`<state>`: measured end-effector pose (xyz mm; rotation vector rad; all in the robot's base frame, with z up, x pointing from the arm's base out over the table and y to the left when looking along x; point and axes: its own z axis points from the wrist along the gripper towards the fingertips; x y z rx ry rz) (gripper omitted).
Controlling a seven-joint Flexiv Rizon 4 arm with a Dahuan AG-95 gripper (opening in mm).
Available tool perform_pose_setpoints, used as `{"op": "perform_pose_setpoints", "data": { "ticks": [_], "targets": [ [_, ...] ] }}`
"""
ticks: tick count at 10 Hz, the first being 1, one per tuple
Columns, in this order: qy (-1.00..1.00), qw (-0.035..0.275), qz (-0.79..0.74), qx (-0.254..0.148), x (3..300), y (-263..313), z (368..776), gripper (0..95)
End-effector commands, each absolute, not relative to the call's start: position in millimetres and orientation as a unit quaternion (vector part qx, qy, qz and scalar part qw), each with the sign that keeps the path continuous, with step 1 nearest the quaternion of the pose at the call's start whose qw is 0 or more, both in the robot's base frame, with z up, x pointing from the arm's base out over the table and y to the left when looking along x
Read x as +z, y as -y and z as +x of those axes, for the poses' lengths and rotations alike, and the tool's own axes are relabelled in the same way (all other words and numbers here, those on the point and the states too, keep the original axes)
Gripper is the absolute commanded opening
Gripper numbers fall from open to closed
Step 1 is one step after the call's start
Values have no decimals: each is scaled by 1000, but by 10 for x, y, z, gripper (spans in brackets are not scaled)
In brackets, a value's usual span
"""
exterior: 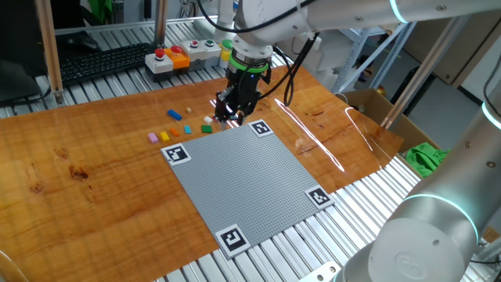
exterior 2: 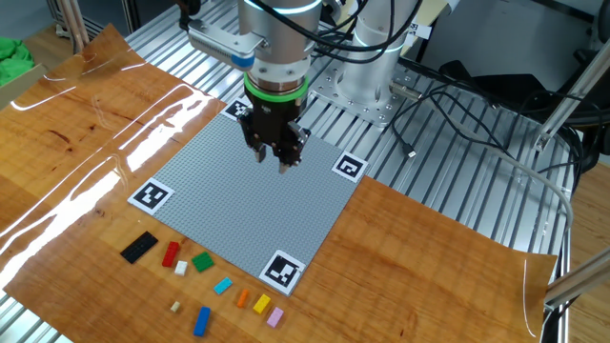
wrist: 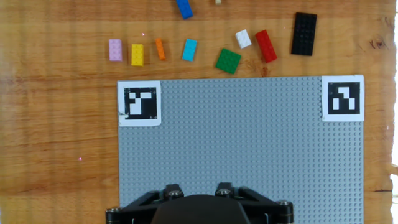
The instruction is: Stack small Lego blocks randomly, one at a time
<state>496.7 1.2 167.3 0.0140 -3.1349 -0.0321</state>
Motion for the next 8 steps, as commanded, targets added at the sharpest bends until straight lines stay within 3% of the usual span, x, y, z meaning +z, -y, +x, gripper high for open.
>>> {"op": "perform_pose_setpoints", "data": {
  "ticks": [1,8],
  "targets": [
    [1000,5,4,-11,1649,-16,4990,0],
    [1000,-8,19,-24,1208,197,5181,0]
  ]
}}
